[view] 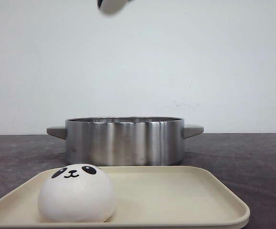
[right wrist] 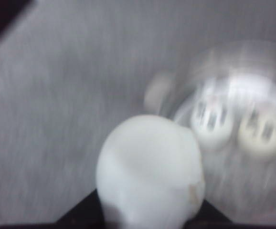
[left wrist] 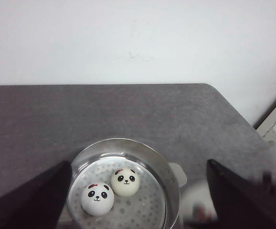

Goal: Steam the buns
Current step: 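Lower the bun into the pot with the right gripper and open it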

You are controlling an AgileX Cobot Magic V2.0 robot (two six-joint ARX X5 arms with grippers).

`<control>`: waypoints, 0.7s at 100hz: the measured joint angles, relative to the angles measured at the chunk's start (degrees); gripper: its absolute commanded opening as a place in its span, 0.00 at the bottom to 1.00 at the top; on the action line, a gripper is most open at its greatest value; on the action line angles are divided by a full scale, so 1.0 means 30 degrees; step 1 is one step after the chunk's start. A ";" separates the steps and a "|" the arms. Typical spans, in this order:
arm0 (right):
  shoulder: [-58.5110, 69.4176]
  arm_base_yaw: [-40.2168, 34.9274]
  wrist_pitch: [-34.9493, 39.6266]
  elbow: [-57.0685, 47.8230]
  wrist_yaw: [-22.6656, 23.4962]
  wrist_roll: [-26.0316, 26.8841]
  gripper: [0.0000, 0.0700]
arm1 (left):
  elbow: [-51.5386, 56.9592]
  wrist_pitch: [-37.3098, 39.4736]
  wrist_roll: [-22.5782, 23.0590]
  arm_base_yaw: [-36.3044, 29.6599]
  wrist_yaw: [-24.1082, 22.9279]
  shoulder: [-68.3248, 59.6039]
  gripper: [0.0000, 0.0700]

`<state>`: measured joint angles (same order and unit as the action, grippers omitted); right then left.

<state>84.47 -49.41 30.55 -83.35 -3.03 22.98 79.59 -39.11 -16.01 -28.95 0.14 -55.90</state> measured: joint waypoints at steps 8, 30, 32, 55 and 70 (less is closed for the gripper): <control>0.0641 0.1297 -0.0546 -0.0226 0.0510 -0.0481 0.01 | 0.0000 0.0146 0.0029 0.0000 -0.0015 -0.0007 0.78; 0.4860 0.4437 0.0612 -0.0117 0.2470 -0.0736 0.01 | 0.0000 0.0240 0.0073 0.0000 -0.0029 -0.0007 0.78; 0.5246 0.4605 0.0678 -0.0080 0.2667 -0.0736 0.01 | 0.0000 0.0248 0.0073 0.0000 -0.0036 -0.0007 0.78; 0.7555 0.5253 0.0729 0.0058 0.4947 -0.0736 0.59 | 0.0000 0.0226 0.0197 0.0000 -0.0080 -0.0007 0.78; 0.7592 0.5253 0.0641 0.0058 0.4335 -0.0721 0.87 | 0.0000 0.0044 0.0364 0.0000 -0.0087 -0.0007 0.78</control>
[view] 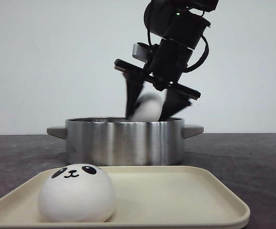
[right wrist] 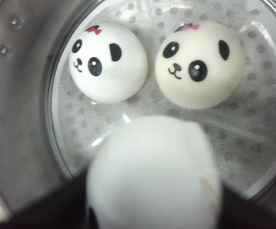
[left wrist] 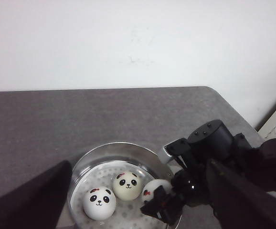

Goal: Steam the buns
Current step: 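Lower the bun into the pot with the right gripper and open it, then reach down with the left gripper and grasp the last panda bun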

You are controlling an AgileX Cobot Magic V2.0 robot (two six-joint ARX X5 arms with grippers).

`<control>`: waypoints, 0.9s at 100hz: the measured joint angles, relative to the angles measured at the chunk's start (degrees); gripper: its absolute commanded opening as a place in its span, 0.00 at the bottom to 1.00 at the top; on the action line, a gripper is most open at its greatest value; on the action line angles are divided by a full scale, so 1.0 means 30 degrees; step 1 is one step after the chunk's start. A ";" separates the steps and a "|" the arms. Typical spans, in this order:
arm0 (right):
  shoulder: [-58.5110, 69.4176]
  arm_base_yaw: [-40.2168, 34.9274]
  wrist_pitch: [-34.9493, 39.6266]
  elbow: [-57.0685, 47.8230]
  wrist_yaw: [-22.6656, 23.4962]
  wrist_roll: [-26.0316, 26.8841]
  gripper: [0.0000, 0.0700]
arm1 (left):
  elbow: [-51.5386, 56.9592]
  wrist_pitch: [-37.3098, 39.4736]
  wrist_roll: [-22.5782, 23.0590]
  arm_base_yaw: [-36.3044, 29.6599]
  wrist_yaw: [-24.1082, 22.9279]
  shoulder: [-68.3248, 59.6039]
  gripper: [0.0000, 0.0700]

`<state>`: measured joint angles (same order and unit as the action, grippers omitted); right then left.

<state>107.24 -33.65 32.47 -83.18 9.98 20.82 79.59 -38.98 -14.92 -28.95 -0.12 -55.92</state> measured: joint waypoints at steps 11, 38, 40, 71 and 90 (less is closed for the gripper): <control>0.0000 0.0022 -0.0036 0.0000 -0.0838 0.0000 0.87 | 0.0000 -0.0219 0.0066 0.0000 -0.0058 0.0000 0.78; 0.0015 0.0350 0.0663 -0.0976 -0.0794 0.0000 0.49 | 0.0000 -0.1515 0.0219 0.0000 -0.0066 -0.0160 0.78; 0.0015 0.0364 0.0911 -0.1326 -0.0736 -0.0015 0.31 | -0.0015 -0.1778 0.0226 0.0000 -0.0058 -0.0219 0.78; -0.4277 -0.0882 0.3555 -0.6404 -0.0984 -0.1428 0.02 | -0.4743 -0.2652 -0.1319 -0.0605 0.0940 -0.0495 0.78; -0.8612 -0.2994 0.3708 -0.6783 -0.1734 -0.1515 0.02 | -0.8211 -0.1931 -0.2900 -0.2127 0.3198 -0.1596 0.78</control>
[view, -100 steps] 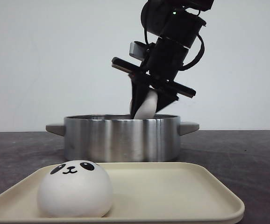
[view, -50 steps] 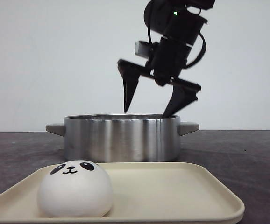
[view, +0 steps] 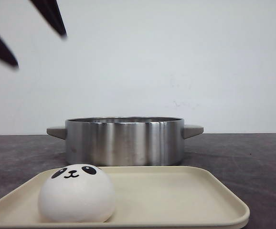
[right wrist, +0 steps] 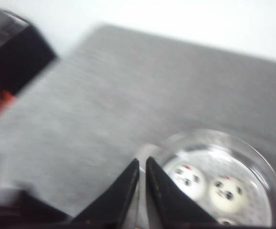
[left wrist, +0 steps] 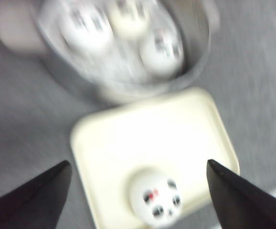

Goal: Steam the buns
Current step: 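Reach down with the left gripper and grasp the last panda bun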

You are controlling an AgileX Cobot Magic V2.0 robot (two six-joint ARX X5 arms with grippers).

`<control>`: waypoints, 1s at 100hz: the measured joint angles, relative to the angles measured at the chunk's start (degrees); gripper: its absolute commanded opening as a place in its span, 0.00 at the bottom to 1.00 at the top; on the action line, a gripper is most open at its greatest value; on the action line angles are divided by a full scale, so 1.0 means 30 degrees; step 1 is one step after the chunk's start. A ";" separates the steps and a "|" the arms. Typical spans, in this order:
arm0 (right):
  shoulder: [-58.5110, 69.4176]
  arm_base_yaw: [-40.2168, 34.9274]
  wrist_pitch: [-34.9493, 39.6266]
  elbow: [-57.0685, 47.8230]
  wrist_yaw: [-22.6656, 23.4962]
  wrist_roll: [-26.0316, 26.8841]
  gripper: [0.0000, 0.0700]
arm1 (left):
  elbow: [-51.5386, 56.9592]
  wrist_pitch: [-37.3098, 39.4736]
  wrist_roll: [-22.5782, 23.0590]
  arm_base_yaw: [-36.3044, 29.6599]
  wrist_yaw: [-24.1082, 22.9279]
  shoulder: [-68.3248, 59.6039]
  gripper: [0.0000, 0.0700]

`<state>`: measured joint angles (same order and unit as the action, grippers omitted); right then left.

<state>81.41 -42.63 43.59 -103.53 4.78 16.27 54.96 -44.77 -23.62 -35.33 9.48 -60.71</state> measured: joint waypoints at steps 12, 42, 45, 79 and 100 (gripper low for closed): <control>-0.1712 -0.1239 0.0015 0.0015 -0.1654 0.0000 0.02 | -0.0495 0.0051 -0.0335 -0.1217 0.0284 -0.1770 0.78; -0.4138 -0.2404 0.0219 0.0022 -0.3927 0.0000 0.02 | -0.0495 0.1166 -0.0189 -0.3410 0.0401 -0.6725 0.78; -0.4153 -0.2404 0.0342 0.0022 -0.4036 0.0000 0.02 | -0.0495 0.1158 -0.0109 -0.3526 0.0401 -0.7125 0.78; -0.4124 -0.2499 0.1231 0.0058 -0.4109 0.0153 0.02 | -0.0495 0.2200 0.0036 -0.3934 0.0408 -0.9653 0.78; -0.4124 -0.2776 0.1239 0.0058 -0.4102 0.0168 0.02 | -0.0444 0.2280 0.0124 -0.3942 0.0291 -0.9799 0.08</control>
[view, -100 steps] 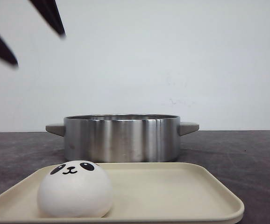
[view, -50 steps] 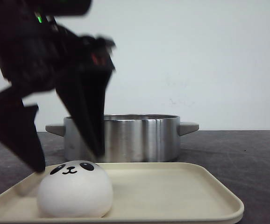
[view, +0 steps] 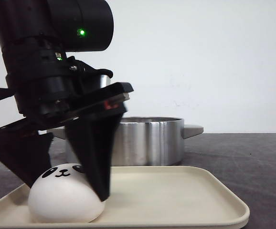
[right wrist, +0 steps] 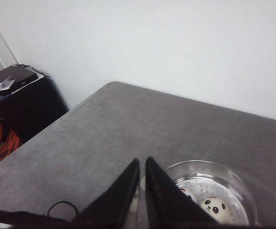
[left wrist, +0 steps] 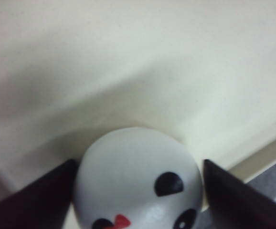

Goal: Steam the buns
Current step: 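Reach down with the left gripper and grasp the last panda bun, then carry the bun with the left gripper into the pot and release it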

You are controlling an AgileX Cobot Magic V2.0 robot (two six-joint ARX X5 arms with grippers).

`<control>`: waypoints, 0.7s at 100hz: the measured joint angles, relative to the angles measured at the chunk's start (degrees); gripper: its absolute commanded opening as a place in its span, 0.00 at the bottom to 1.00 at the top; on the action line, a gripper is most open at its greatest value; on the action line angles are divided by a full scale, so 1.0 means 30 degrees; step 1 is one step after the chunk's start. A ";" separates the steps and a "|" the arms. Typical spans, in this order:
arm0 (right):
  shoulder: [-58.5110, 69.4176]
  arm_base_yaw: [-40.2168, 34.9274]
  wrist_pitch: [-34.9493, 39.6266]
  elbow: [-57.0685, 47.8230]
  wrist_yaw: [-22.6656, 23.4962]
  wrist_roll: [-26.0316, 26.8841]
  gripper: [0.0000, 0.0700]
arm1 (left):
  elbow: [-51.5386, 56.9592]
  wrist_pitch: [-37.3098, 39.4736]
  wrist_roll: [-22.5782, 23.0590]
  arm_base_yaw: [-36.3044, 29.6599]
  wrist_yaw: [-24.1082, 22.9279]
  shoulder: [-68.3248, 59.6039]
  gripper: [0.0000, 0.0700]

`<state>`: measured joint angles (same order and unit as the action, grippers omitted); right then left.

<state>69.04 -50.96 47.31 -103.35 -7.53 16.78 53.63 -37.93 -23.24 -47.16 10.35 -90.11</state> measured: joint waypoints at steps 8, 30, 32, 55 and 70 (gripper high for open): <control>0.0000 0.0000 0.0000 0.0000 0.0000 0.0000 0.02 | 0.0000 -0.0015 0.0204 0.0000 0.0015 0.0000 0.01; 0.0000 0.0000 0.0321 0.0000 -0.0007 0.0000 0.02 | 0.0627 -0.0809 0.1253 0.0000 -0.0036 0.0306 0.01; 0.0000 0.0000 0.0386 0.0000 -0.0007 0.0000 0.02 | 0.0831 -0.0882 0.1326 0.0000 -0.0066 0.0474 0.01; 0.0000 0.0000 0.0452 0.0000 -0.0007 0.0000 0.02 | 0.5909 0.0758 0.3075 0.0102 -0.3082 0.2441 0.01; 0.0000 0.0000 0.0444 0.0000 -0.0007 -0.0029 0.02 | 0.7104 0.3060 0.4714 0.1071 -0.4867 0.2375 0.01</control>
<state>69.04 -50.96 48.64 -103.35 -7.55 16.69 74.94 -28.75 -9.10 -43.94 -4.25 -82.98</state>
